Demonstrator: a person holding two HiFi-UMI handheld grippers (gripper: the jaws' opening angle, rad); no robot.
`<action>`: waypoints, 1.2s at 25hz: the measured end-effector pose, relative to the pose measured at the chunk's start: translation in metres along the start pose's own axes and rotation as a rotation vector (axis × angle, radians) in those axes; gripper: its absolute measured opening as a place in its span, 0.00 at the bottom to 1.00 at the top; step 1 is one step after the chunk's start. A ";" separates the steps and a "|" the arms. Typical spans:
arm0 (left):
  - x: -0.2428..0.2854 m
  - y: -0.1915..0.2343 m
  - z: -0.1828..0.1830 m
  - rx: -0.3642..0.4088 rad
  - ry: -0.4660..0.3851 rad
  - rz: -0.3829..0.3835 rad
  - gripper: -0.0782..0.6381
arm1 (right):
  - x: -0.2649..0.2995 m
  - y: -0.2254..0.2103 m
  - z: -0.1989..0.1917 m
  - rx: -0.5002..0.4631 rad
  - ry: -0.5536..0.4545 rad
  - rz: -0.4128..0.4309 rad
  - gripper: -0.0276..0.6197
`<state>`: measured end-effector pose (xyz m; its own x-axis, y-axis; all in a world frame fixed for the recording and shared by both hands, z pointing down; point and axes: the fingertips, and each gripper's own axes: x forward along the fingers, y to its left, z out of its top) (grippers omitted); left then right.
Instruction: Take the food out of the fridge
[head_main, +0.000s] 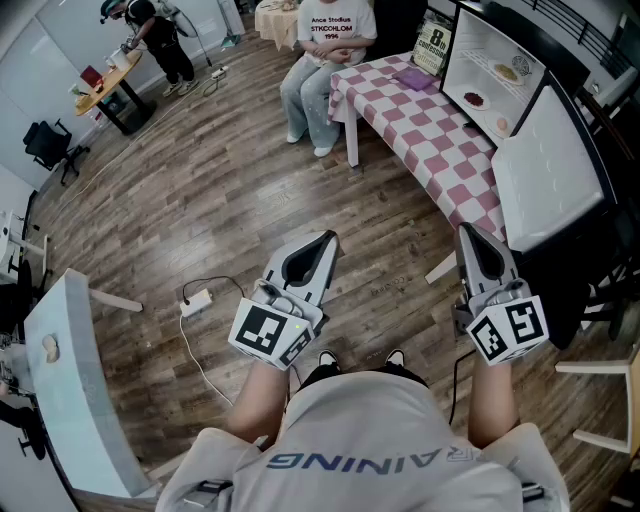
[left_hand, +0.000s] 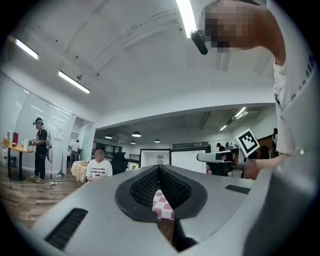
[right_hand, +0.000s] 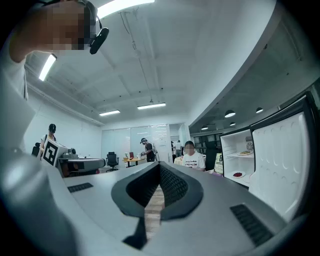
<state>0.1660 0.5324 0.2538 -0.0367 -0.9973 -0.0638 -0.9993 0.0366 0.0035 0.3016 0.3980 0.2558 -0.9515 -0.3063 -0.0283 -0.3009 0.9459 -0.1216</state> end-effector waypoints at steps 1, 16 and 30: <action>0.000 0.000 0.000 0.000 0.000 0.001 0.12 | 0.000 -0.001 0.000 0.000 0.001 0.000 0.07; 0.000 0.001 0.000 0.002 0.001 0.009 0.12 | 0.003 -0.002 0.002 -0.002 -0.005 -0.001 0.07; -0.019 0.021 0.000 0.017 0.012 0.008 0.12 | 0.012 0.013 -0.003 0.063 -0.031 -0.010 0.07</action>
<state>0.1461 0.5519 0.2552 -0.0446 -0.9977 -0.0515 -0.9989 0.0453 -0.0125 0.2858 0.4070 0.2573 -0.9457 -0.3200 -0.0574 -0.3050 0.9344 -0.1839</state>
